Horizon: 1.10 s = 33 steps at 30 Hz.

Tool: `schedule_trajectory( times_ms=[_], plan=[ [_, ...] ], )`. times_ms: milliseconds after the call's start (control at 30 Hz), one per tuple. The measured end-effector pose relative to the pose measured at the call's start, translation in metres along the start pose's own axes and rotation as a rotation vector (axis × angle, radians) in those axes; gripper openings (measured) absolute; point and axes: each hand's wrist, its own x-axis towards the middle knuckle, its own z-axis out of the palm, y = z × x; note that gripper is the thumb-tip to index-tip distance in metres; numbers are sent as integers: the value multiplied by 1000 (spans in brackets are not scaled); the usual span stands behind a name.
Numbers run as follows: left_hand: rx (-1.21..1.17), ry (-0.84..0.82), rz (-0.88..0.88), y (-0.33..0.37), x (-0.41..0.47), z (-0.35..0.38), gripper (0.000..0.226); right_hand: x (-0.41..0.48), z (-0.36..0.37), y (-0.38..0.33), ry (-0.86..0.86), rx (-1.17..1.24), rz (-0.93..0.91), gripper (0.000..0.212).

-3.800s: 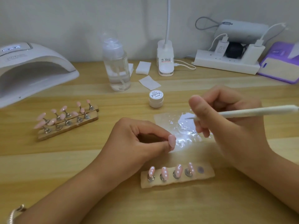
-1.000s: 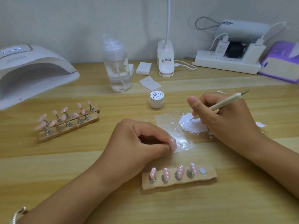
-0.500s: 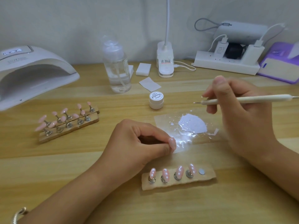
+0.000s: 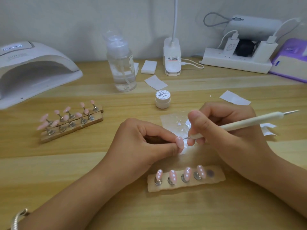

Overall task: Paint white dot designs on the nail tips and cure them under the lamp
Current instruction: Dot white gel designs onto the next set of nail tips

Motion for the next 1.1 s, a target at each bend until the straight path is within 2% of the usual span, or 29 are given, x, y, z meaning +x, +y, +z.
schedule_trajectory(
  times_ms=[200, 1100],
  plan=[
    [-81, -34, 3, 1, 0, 0, 9, 0, 2, -1, -21, -28, 7, 32],
    [-54, -22, 18, 0, 0, 1, 11, 0, 1, 1, -22, -75, 8, 34]
  ],
)
